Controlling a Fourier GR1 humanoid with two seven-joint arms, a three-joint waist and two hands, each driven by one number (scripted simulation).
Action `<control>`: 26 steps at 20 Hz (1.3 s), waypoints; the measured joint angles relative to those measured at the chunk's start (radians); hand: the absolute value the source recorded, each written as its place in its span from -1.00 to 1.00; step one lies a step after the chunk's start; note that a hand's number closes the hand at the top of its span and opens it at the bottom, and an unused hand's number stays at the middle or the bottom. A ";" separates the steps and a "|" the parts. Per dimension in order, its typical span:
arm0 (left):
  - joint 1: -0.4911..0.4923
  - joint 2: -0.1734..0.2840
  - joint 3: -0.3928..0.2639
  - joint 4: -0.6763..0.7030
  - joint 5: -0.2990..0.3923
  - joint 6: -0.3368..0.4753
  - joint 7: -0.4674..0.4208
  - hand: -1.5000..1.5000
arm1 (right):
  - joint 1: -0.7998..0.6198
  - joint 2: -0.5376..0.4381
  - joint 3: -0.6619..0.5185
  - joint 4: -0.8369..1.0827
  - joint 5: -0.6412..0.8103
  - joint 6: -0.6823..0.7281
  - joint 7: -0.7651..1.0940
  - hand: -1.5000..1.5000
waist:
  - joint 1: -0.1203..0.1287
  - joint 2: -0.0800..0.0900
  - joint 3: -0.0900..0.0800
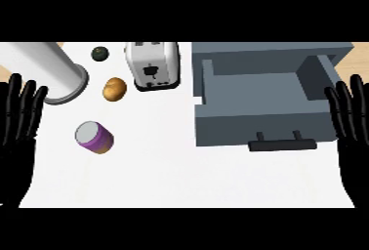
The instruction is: Pick up the can, place it into the drawer and close the drawer
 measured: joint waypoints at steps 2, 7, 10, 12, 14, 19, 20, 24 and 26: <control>0.008 0.010 0.018 -0.011 0.018 -0.015 -0.004 -1.00 | 0.018 0.007 -0.004 -0.009 -0.003 -0.002 -0.012 -1.00 | 0.012 0.012 -0.009; 0.059 0.024 0.130 0.045 0.110 -0.032 0.004 -1.00 | 0.058 0.026 -0.011 -0.028 0.002 -0.027 0.033 -1.00 | 0.027 0.029 -0.021; 0.088 0.016 0.171 0.096 0.135 0.009 0.113 -1.00 | 0.082 0.032 -0.029 -0.004 0.003 -0.056 0.116 -1.00 | 0.030 0.034 -0.022; 0.089 0.028 0.200 0.102 0.159 0.024 0.187 -1.00 | 0.087 0.029 -0.043 0.000 -0.004 -0.065 0.164 -1.00 | 0.031 0.034 -0.023; 0.091 0.041 0.233 0.119 0.182 0.024 0.222 -1.00 | 0.089 0.025 -0.055 -0.005 -0.012 -0.067 0.195 -1.00 | 0.031 0.034 -0.023; 0.067 0.054 0.266 0.103 0.201 0.042 0.308 -1.00 | 0.092 0.023 -0.088 0.005 -0.021 -0.066 0.223 -1.00 | 0.031 0.034 -0.024; 0.064 0.062 0.281 0.112 0.212 0.034 0.311 -1.00 | 0.094 0.014 -0.106 0.005 -0.037 -0.055 0.226 -1.00 | 0.031 0.033 -0.024; 0.037 0.059 0.283 0.139 0.200 0.038 0.320 -1.00 | 0.107 0.026 -0.099 0.006 -0.024 -0.049 0.220 -1.00 | 0.030 0.034 -0.024; 0.033 0.060 0.284 0.156 0.201 0.028 0.318 -1.00 | 0.104 0.026 -0.105 0.023 -0.019 -0.042 0.202 -1.00 | 0.030 0.033 -0.024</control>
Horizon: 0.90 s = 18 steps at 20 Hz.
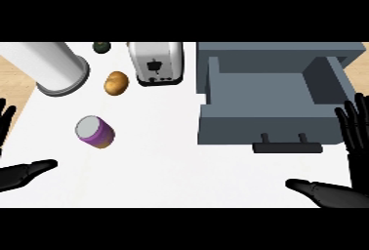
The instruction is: Pick up the can, place it into the drawer and close the drawer
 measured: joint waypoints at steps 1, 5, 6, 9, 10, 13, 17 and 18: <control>-0.010 0.001 -0.001 0.009 -0.004 0.003 0.008 -1.00 | 0.004 -0.007 -0.016 -0.004 -0.017 0.012 0.000 -1.00 | 0.000 0.000 0.000; -0.020 -0.023 -0.025 0.085 -0.035 -0.001 -0.040 -1.00 | 0.027 0.000 -0.030 0.019 -0.024 0.036 -0.049 -1.00 | -0.001 0.000 0.000; -0.016 -0.042 -0.043 0.109 -0.058 0.005 -0.065 -1.00 | 0.029 -0.003 -0.036 0.027 -0.028 0.042 -0.057 -1.00 | -0.002 0.000 0.000; -0.010 -0.067 -0.074 0.140 -0.095 0.017 -0.086 -1.00 | 0.034 0.004 -0.033 -0.005 -0.023 0.039 -0.040 -1.00 | -0.002 0.000 0.000; -0.007 -0.070 -0.077 0.150 -0.105 0.020 -0.094 -1.00 | 0.029 0.001 -0.044 -0.001 -0.024 0.040 -0.042 -1.00 | -0.001 0.000 0.000; -0.008 -0.091 -0.089 0.221 -0.134 0.030 -0.156 -1.00 | 0.051 0.000 -0.061 -0.012 -0.036 0.057 -0.053 -1.00 | -0.002 0.000 0.000; -0.011 -0.096 -0.084 0.336 -0.155 0.025 -0.247 -1.00 | 0.057 -0.003 -0.071 -0.049 -0.048 0.064 -0.019 -1.00 | -0.002 0.000 -0.001; -0.012 -0.108 -0.090 0.357 -0.166 0.036 -0.268 -1.00 | 0.076 0.003 -0.069 -0.049 -0.045 0.073 -0.038 -1.00 | -0.003 0.000 0.000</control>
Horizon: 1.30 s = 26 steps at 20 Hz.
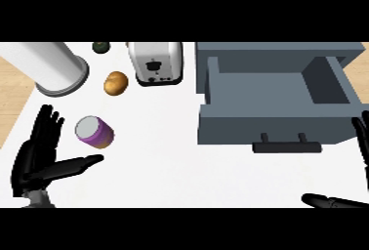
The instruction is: Pick up the can, place it into the drawer and close the drawer
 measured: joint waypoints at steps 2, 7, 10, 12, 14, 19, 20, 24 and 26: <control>-0.011 0.000 0.010 0.064 -0.004 0.003 -0.047 -1.00 | 0.000 0.006 0.000 -0.009 0.003 -0.002 0.005 -1.00 | 0.000 0.000 0.000; -0.062 0.004 0.043 0.249 -0.004 0.015 -0.164 -1.00 | 0.012 0.003 -0.020 -0.047 -0.007 0.005 0.035 -1.00 | -0.001 0.001 0.000; -0.081 0.005 0.052 0.318 0.001 0.024 -0.196 -1.00 | -0.001 -0.002 -0.033 -0.076 -0.019 0.005 0.079 -1.00 | -0.001 0.000 0.000; -0.078 0.005 0.054 0.369 0.001 0.021 -0.242 -1.00 | -0.005 -0.011 -0.056 -0.078 -0.038 0.015 0.086 -1.00 | 0.000 0.000 0.000; -0.088 0.009 0.063 0.421 0.006 0.026 -0.276 -1.00 | 0.007 -0.012 -0.072 -0.086 -0.049 0.029 0.084 -1.00 | -0.001 0.000 0.000; -0.141 0.043 0.084 0.566 0.019 0.017 -0.343 -1.00 | -0.002 0.002 -0.074 -0.080 -0.033 0.032 0.082 -1.00 | -0.001 0.001 0.000; -0.153 0.041 0.088 0.607 0.016 0.024 -0.375 -1.00 | 0.006 -0.005 -0.088 -0.094 -0.053 0.042 0.092 -1.00 | -0.002 0.001 0.000; -0.189 0.052 0.105 0.719 0.036 0.019 -0.437 -1.00 | -0.006 -0.002 -0.090 -0.083 -0.037 0.051 0.085 -1.00 | -0.002 0.001 0.000; -0.235 0.062 0.119 0.809 0.042 0.024 -0.477 -1.00 | 0.007 0.006 -0.085 -0.101 -0.035 0.057 0.091 -1.00 | -0.003 0.001 0.000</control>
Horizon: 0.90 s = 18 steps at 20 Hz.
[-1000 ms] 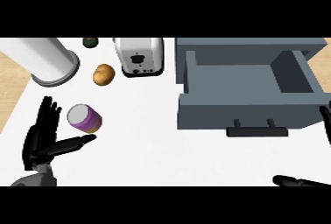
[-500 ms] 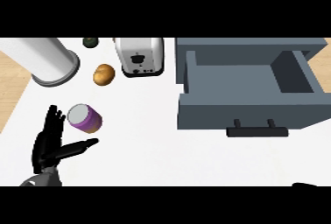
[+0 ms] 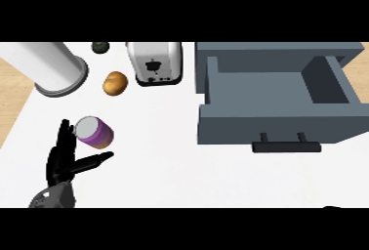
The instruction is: Pick up the can, place it into the drawer and close the drawer
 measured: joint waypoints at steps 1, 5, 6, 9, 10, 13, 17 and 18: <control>-0.023 0.016 0.012 0.057 0.004 -0.012 -0.026 -1.00 | -0.003 0.010 0.016 -0.006 0.017 -0.009 0.006 -1.00 | -0.001 0.000 0.000; -0.099 0.054 0.036 0.212 0.017 -0.021 -0.094 -1.00 | -0.020 -0.002 -0.007 0.005 0.007 0.001 0.013 -1.00 | -0.002 0.001 0.000; -0.108 0.055 0.034 0.236 0.017 -0.020 -0.109 -1.00 | -0.015 -0.002 -0.015 0.000 -0.004 0.008 0.016 -1.00 | -0.002 0.001 0.000; -0.178 0.081 0.050 0.364 0.017 -0.035 -0.174 -1.00 | -0.035 -0.005 -0.015 0.023 -0.002 0.012 0.008 -1.00 | -0.007 0.003 -0.001; -0.194 0.086 0.052 0.393 0.017 -0.036 -0.192 -1.00 | -0.034 0.000 -0.006 0.014 0.006 0.011 0.012 -1.00 | -0.007 0.003 -0.001; -0.223 0.105 0.051 0.450 0.015 -0.062 -0.224 -1.00 | -0.043 -0.013 -0.023 -0.013 -0.014 0.011 0.050 -1.00 | -0.008 0.003 -0.001; -0.265 0.103 0.032 0.497 0.002 -0.102 -0.236 -1.00 | -0.057 -0.013 -0.022 -0.012 -0.004 0.006 0.060 -1.00 | -0.010 0.004 -0.001; -0.278 0.104 0.028 0.506 -0.001 -0.104 -0.232 -1.00 | -0.067 -0.014 -0.027 0.005 -0.001 0.003 0.051 -1.00 | -0.009 0.004 -0.001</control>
